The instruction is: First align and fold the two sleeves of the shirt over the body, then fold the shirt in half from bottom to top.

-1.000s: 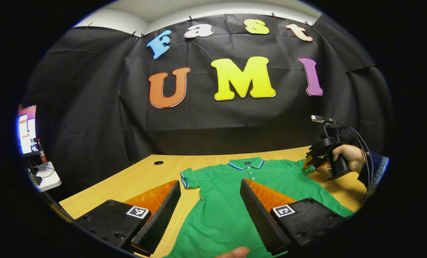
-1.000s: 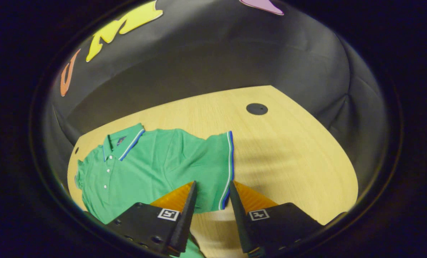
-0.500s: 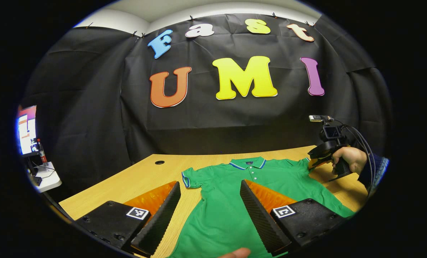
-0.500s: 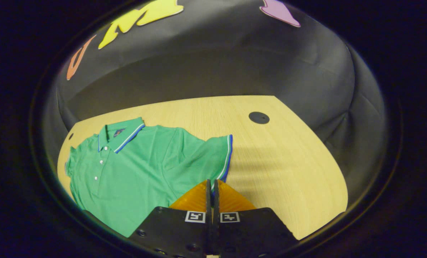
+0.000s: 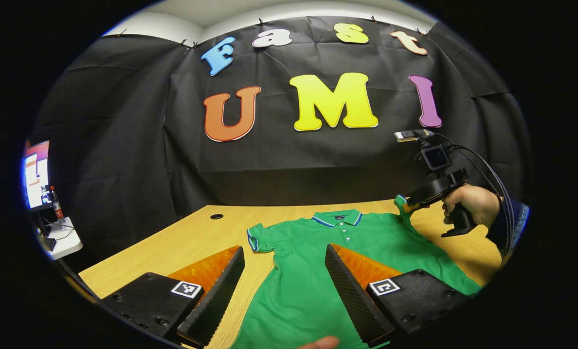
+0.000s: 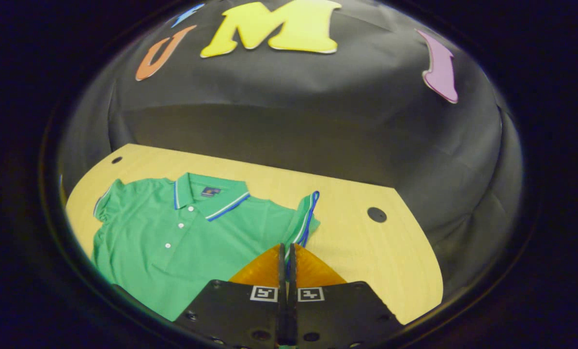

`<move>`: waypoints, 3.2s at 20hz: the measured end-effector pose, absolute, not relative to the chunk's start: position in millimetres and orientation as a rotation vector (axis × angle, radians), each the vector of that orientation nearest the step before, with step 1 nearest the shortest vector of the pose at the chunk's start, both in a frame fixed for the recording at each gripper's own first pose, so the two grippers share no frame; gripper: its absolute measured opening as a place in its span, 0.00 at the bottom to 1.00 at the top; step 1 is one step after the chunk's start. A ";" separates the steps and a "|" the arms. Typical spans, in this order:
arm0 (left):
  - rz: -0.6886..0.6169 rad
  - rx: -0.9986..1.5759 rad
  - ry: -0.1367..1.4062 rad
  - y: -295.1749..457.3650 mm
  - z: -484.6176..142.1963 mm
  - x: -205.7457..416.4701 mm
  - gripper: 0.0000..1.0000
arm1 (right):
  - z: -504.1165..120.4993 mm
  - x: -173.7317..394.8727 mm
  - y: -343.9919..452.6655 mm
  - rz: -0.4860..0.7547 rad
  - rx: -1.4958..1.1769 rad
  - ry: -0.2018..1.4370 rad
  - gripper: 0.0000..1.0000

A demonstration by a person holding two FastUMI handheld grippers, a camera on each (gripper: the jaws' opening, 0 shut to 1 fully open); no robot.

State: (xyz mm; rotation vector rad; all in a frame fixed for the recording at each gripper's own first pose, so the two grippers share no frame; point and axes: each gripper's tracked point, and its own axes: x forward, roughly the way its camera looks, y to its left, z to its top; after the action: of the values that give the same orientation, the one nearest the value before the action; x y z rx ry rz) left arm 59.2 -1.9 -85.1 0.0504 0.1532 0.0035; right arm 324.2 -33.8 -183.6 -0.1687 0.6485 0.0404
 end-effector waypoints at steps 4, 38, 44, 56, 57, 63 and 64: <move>0.014 0.061 0.142 3.5 -81.2 59.6 1.00 | -196.7 311.7 17.4 0.125 -0.156 0.664 0.01; 0.059 -0.184 0.537 77.9 -172.1 292.1 1.00 | -99.1 158.8 -33.3 0.144 -0.004 0.228 0.95; 0.023 -0.214 0.648 77.8 -198.3 298.6 0.78 | -103.7 166.6 -56.4 0.105 0.085 0.246 0.97; 0.040 -0.214 0.731 66.4 -227.0 304.8 0.14 | -108.8 162.4 -46.3 0.137 0.064 0.250 0.94; 0.038 -0.223 0.732 64.2 -225.4 304.6 0.09 | -109.4 162.7 -46.0 0.138 0.068 0.249 0.95; -0.010 -0.181 0.693 39.3 -195.7 302.7 0.06 | -108.4 161.1 -46.2 0.139 0.080 0.247 0.95; -0.025 -0.153 0.692 31.0 -191.1 302.1 0.06 | -108.0 160.9 -45.8 0.140 0.078 0.246 0.94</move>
State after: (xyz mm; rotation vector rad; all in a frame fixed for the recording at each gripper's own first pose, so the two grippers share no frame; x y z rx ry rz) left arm 302.1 31.0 -191.1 -0.1531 0.6924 -0.0254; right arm 160.9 -45.8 -108.0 0.0779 0.2457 0.1400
